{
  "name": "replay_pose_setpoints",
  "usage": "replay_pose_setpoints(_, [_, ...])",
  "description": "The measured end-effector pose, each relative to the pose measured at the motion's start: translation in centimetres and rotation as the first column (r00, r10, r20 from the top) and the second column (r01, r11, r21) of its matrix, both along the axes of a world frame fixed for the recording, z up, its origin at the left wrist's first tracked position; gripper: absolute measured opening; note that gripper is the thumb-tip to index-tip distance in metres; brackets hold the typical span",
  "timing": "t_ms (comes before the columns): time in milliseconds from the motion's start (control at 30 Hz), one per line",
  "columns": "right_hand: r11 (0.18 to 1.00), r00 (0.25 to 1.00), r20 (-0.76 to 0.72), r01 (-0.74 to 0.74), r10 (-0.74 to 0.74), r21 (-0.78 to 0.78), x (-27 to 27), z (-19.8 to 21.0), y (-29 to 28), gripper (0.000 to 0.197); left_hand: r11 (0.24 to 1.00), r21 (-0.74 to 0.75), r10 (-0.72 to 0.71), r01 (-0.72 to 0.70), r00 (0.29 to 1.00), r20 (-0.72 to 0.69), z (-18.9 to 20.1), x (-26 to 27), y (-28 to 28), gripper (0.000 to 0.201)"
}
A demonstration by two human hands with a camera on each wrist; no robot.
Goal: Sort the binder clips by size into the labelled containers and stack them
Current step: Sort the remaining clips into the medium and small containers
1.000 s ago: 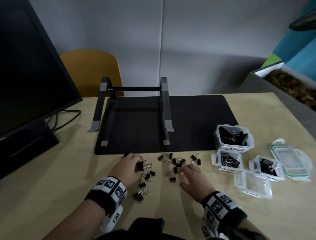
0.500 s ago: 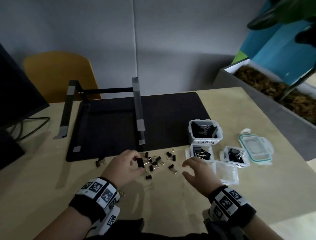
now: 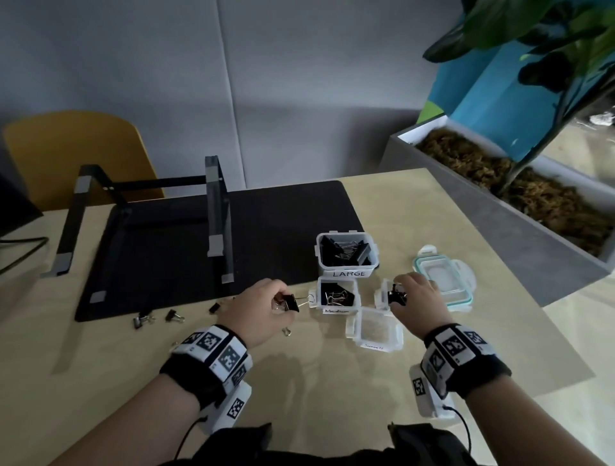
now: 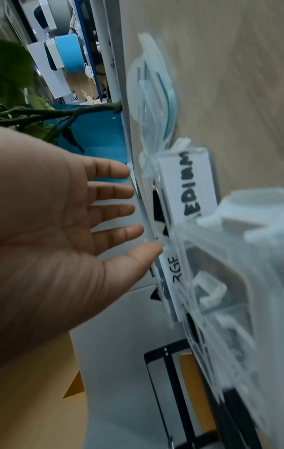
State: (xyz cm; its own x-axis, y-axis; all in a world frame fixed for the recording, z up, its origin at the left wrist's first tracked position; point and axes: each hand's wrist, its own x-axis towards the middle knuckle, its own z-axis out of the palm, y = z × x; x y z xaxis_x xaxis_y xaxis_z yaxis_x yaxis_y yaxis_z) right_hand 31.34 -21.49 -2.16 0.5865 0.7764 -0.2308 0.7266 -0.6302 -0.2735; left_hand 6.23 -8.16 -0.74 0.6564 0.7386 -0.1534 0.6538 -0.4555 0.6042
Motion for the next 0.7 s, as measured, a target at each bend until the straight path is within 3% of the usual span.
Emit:
replay_pose_setpoints(233, [0.994,0.996,-0.040,-0.079,0.077,-0.070,2.2,-0.1,-0.4,0.056,0.999,0.014,-0.044,0.045,0.997,-0.069,-0.5,3.8,-0.6,0.029])
replay_pose_setpoints(567, [0.994,0.991,-0.077,-0.104,0.105,0.015,3.4,-0.5,-1.0,0.056,0.994,0.080,-0.065,0.075,0.991,-0.115,-2.1,8.9,-0.9,0.037])
replay_pose_setpoints(700, [0.993,0.990,-0.081,-0.110,0.114,0.052,3.6,-0.9,-1.3,0.055,0.989,0.105,-0.090,0.101,0.990,-0.105,-2.9,9.6,-0.9,0.049])
